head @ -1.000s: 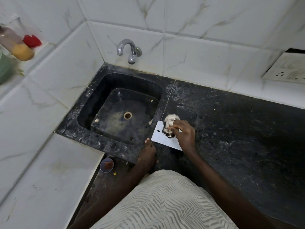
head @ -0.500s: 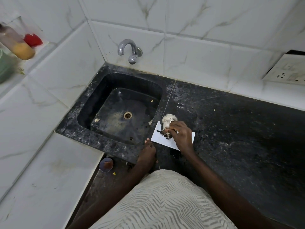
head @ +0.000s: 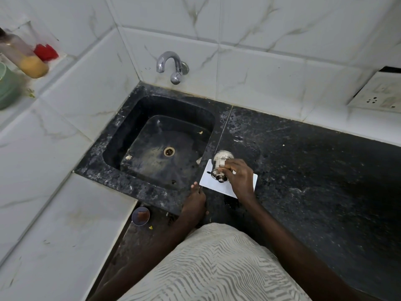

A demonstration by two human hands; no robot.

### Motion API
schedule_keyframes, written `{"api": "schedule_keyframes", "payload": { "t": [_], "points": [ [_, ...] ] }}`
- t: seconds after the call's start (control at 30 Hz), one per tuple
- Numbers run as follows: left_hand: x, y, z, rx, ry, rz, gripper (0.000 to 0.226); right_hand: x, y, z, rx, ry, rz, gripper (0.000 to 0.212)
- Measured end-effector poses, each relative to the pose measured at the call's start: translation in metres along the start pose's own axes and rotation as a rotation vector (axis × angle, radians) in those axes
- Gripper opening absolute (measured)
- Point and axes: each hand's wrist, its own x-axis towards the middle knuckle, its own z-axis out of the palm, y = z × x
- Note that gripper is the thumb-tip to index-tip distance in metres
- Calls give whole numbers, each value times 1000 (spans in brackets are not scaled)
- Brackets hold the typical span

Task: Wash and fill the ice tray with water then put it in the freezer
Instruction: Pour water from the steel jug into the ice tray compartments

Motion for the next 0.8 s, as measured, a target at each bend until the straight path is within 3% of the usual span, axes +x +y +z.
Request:
{"api": "schedule_keyframes", "payload": {
  "t": [0.23, 0.8],
  "points": [
    [1, 1, -1, -3, -16, 5, 107, 8, -3, 5, 108, 15, 125, 14],
    [3, 0, 1, -33, -25, -20, 109, 8, -5, 14, -88, -55, -106, 7]
  ]
}}
